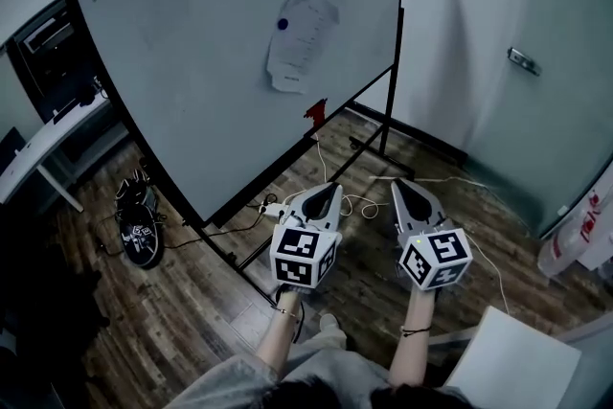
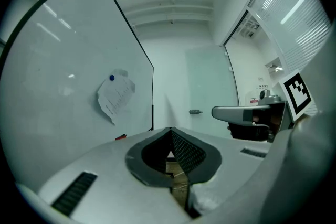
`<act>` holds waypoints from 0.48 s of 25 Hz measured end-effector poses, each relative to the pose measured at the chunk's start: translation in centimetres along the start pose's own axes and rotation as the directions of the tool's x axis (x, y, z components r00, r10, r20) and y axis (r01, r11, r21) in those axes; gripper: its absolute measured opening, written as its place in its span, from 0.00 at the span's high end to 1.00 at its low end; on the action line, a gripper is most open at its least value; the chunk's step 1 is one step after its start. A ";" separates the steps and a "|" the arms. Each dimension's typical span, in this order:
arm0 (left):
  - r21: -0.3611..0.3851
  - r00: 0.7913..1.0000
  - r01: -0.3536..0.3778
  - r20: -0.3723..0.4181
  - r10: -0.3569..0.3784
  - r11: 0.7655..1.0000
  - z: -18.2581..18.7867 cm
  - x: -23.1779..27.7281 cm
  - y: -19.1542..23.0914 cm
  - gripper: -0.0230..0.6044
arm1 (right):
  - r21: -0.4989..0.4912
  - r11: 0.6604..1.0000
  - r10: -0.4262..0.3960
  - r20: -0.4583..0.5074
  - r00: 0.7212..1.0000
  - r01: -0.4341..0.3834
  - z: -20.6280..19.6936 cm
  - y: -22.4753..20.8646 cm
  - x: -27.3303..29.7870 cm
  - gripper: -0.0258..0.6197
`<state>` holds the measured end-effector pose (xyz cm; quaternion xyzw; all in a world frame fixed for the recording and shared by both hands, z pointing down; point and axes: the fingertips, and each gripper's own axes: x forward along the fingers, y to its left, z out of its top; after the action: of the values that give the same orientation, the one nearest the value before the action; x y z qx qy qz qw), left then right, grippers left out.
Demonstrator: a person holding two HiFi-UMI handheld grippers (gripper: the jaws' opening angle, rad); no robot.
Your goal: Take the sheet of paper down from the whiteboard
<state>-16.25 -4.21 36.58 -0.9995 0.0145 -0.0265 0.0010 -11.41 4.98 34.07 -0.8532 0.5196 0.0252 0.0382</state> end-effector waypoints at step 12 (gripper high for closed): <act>0.007 1.000 -0.004 -0.003 0.004 1.000 1.6 6.5 4.2 0.96 | 0.006 0.999 0.038 0.010 0.999 -0.038 0.7 -4.2 7.4 0.96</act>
<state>-9.80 -8.59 35.36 -0.9995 0.0166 -0.0280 0.0047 -4.26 0.45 32.95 -0.8430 0.5355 0.0286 0.0431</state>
